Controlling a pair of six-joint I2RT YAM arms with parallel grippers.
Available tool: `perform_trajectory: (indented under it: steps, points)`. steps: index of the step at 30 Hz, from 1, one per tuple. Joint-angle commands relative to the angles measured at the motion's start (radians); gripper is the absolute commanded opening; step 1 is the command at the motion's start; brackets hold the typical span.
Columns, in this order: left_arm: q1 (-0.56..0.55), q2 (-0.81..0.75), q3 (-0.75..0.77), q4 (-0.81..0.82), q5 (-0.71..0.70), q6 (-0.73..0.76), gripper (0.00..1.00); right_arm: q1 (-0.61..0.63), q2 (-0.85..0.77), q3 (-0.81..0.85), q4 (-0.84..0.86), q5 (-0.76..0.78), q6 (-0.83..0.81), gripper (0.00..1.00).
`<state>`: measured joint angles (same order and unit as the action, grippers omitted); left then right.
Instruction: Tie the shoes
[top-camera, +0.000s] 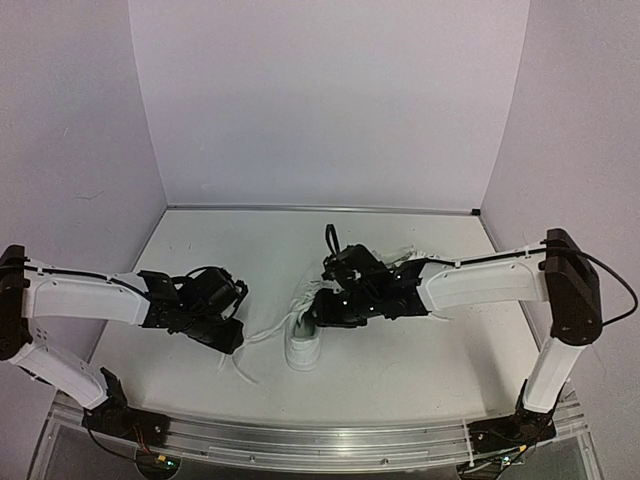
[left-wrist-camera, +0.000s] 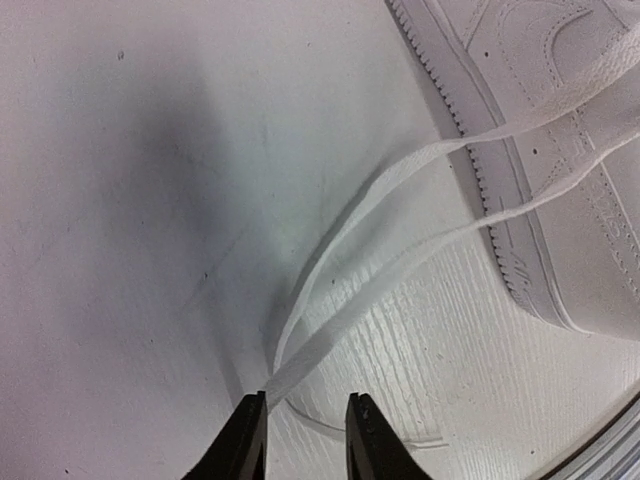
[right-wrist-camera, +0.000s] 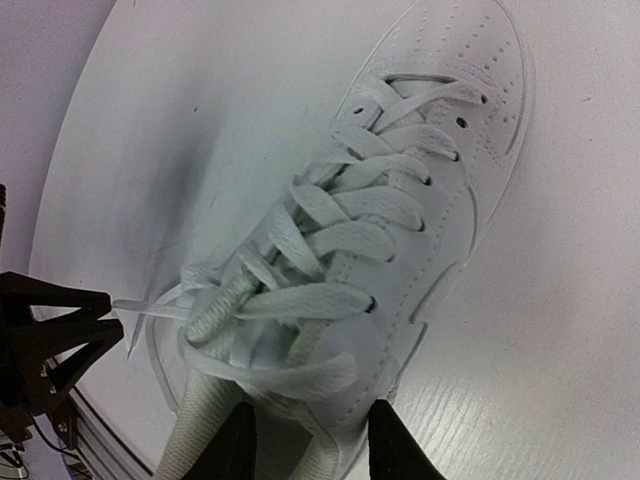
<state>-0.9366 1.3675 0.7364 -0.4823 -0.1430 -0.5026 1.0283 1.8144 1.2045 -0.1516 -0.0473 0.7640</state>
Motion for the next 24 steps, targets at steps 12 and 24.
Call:
perform_trajectory:
  steps: [12,24]
  points:
    - [0.097,-0.043,-0.025,-0.113,0.057,-0.045,0.4,0.005,-0.162,-0.02,0.013,-0.031,-0.04,0.68]
    - [0.099,0.079,-0.021,-0.104,0.071,-0.057,0.39,0.005,-0.204,-0.026,0.011,-0.038,-0.076,0.71]
